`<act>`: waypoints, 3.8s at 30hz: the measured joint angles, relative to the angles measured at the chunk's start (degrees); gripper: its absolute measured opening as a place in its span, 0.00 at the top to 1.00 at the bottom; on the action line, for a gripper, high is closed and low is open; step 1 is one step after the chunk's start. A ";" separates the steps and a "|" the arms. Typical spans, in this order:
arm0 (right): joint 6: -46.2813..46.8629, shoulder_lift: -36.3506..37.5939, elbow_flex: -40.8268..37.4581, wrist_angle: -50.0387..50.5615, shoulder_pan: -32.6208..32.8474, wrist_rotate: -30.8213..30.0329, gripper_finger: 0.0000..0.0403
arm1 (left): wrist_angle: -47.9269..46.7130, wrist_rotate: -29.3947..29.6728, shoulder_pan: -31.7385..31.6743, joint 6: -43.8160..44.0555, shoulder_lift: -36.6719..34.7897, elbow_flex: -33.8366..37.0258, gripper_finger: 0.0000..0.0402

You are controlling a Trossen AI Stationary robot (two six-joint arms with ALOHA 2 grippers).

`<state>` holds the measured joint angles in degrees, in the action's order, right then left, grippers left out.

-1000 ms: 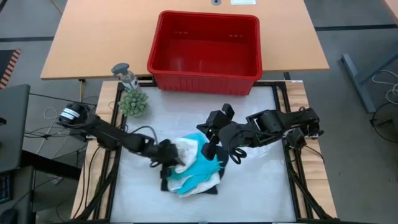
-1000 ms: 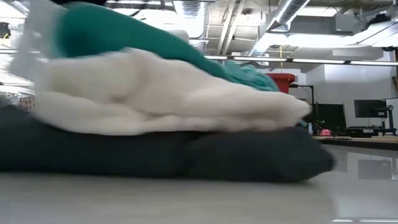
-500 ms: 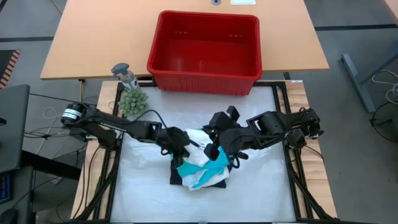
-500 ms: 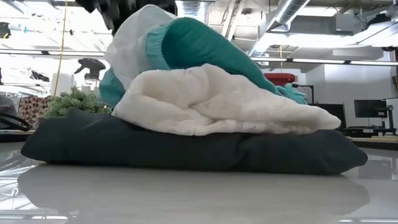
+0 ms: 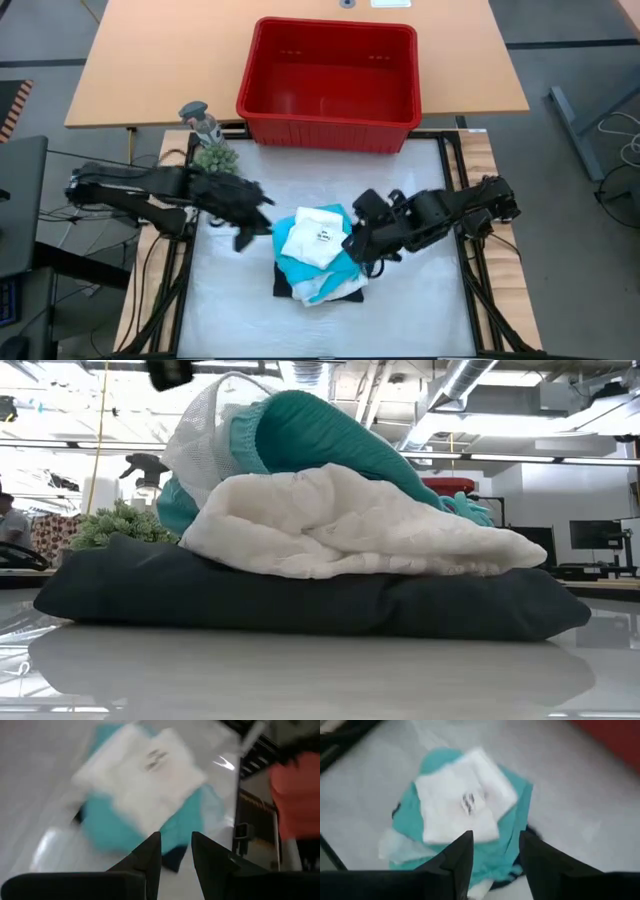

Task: Fold Laundry from Bin
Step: Put the stacked clothes into the red bin

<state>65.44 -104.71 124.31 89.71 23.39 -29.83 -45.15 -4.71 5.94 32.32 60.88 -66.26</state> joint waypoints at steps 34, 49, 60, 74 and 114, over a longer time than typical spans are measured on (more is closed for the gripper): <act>54.71 30.72 -80.95 -55.56 7.16 3.09 0.36 | 22.84 8.45 -0.05 40.37 -24.66 39.98 0.27; 60.54 15.60 -80.93 -71.31 7.97 -1.69 0.36 | 56.81 12.54 -0.05 48.63 -24.93 57.94 0.26; 61.05 10.28 -80.87 -77.35 6.79 -0.91 0.36 | 60.31 13.02 -0.05 49.02 -24.91 57.94 0.26; 67.61 17.26 -81.04 -66.47 14.37 4.74 0.36 | 55.39 11.44 -0.27 49.92 -26.03 57.94 0.27; 68.02 9.80 -81.04 -84.91 17.63 -16.99 0.37 | 54.84 14.17 -0.29 51.93 -26.03 57.94 0.27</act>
<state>133.46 -94.91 43.27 4.81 41.01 -46.82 9.69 9.45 5.65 84.25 34.85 -8.32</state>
